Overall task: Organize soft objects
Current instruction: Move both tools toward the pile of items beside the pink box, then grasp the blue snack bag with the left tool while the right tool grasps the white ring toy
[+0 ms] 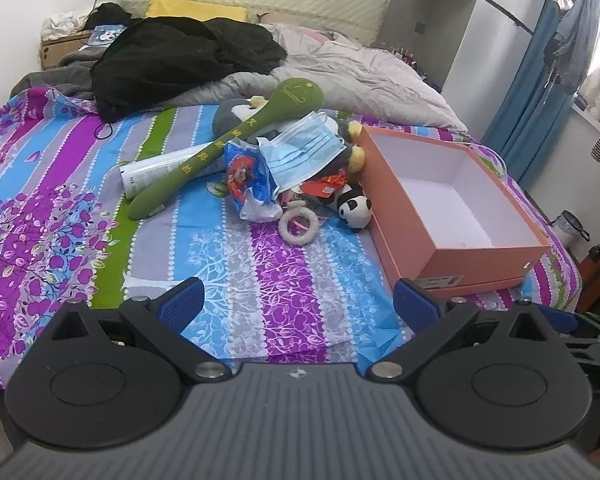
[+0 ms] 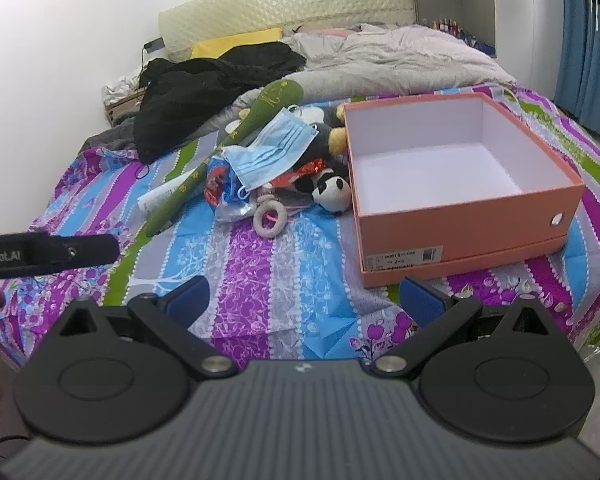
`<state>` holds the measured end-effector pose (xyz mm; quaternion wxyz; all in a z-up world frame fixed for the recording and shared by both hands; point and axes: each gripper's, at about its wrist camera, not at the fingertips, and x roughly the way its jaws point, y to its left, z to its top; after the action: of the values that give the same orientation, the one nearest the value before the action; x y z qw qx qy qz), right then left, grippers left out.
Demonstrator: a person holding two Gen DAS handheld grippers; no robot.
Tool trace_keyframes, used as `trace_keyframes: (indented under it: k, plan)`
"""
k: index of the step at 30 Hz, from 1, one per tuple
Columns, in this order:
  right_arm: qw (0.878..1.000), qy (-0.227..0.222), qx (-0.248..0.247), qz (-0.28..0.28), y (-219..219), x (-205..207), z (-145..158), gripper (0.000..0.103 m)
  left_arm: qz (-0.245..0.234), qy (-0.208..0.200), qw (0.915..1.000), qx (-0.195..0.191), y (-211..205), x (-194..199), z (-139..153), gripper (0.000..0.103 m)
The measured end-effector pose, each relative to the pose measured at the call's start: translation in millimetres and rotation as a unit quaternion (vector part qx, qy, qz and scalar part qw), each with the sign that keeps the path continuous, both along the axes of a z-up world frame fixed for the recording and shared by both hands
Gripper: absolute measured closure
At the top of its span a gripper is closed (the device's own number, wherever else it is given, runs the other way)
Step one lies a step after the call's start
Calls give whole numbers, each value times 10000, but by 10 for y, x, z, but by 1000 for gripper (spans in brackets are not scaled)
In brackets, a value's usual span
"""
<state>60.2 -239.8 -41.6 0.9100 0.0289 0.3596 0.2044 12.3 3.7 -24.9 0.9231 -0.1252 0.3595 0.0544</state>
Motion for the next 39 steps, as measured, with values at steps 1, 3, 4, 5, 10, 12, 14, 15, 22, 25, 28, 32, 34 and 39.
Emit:
trace_keyframes:
  k: [1,3,4,5,10,12,14,15,22,25,28,32,34,39]
  plan:
    - [10000,16,-2,-1,8,5,-6,0,6,14,10000,6,6,10,-8,1]
    - [10000,35,6,19,20,16,-19,0,-5,20,10000,2,15,31,-23,1]
    - [10000,43,3,26,27,21,-29,0,-10,23,10000,-1,21,42,-33,1]
    - [10000,62,-5,29,36,30,-39,0,-15,33,10000,-3,26,54,-46,1]
    - [9999,154,40,36,55,83,-77,0,-47,111,9999,-39,34,136,-107,1]
    - [9998,175,44,14,56,107,-94,0,-53,149,9999,-42,34,182,-129,1]
    - [9998,202,57,-20,58,132,-110,0,-67,170,9998,-54,34,209,-153,1]
    - [9997,219,66,-30,60,146,-119,0,-72,186,9998,-59,39,235,-167,1]
    - [9990,403,150,-109,75,260,-210,0,-104,309,9994,-90,105,410,-255,1]
    - [9986,492,164,-118,107,313,-268,0,-80,360,9993,-56,159,493,-297,1]
    - [9987,507,85,-46,189,370,-308,0,-51,424,9991,-51,220,580,-346,1]
    - [9985,520,144,111,298,457,-339,2,-51,506,9987,-28,286,704,-428,1]
    - [9979,595,181,168,354,522,-379,7,-45,573,9983,-9,320,768,-487,1]
    - [9980,496,89,370,506,621,-480,29,18,656,9978,-5,436,940,-635,1]
